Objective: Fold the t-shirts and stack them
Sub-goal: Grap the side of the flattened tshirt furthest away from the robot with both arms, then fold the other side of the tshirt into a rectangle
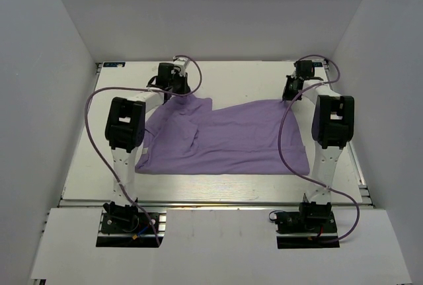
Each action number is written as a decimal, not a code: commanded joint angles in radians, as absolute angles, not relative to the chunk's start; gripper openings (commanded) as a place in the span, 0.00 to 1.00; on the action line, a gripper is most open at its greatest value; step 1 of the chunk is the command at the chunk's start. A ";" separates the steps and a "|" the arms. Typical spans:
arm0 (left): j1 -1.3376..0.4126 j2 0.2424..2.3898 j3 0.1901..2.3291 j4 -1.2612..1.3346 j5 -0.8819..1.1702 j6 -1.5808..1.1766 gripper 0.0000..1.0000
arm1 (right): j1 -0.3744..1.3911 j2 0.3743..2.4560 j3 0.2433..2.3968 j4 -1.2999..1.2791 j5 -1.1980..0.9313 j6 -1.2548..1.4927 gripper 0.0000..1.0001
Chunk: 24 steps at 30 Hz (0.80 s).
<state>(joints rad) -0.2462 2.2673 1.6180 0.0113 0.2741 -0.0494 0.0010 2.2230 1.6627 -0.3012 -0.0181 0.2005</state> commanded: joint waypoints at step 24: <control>-0.252 1.304 0.663 0.285 0.305 -0.187 0.00 | 0.031 1.545 0.997 -0.026 -0.032 0.210 0.00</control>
<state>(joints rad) -0.2462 1.4384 0.7483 0.2260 0.3042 -0.1318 0.0372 1.5967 1.0191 -0.0757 -0.0334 0.2028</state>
